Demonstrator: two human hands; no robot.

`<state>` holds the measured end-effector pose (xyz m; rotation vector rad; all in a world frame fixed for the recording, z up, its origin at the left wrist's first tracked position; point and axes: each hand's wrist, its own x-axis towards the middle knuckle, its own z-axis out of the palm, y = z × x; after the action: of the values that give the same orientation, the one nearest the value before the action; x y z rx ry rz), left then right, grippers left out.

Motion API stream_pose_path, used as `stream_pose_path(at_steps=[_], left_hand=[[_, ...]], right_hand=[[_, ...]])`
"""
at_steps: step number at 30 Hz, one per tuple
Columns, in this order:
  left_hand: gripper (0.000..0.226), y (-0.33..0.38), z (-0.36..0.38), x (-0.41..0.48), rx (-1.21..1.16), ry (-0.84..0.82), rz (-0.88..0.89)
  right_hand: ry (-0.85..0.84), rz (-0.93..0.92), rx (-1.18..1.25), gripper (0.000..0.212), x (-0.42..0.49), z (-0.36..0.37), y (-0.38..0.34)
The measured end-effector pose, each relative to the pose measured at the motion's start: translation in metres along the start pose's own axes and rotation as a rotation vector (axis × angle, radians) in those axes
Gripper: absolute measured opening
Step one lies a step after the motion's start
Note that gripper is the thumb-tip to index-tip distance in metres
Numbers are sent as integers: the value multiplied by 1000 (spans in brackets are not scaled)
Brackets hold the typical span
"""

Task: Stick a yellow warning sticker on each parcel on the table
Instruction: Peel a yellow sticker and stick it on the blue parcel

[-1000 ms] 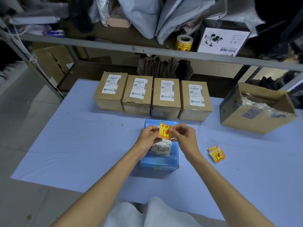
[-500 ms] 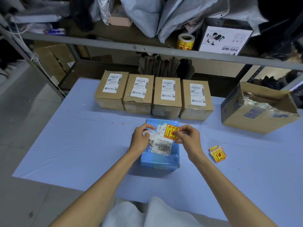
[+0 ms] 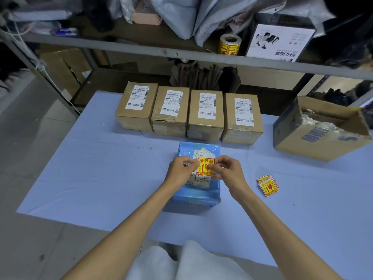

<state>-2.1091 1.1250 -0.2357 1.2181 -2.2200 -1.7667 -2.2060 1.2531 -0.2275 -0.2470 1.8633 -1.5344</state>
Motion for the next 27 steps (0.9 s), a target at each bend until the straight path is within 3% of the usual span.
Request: stream_pose_path(at_steps=[16, 22, 27], left_hand=[[16, -6, 10, -5, 135, 12, 32], [15, -12, 11, -3, 188, 48, 13], [19, -17, 12, -3, 219, 57, 10]], right_hand=[[84, 17, -189, 8, 1, -9, 21], [116, 58, -197, 19, 2, -9, 24], [118, 74, -205, 16, 0, -6, 26]])
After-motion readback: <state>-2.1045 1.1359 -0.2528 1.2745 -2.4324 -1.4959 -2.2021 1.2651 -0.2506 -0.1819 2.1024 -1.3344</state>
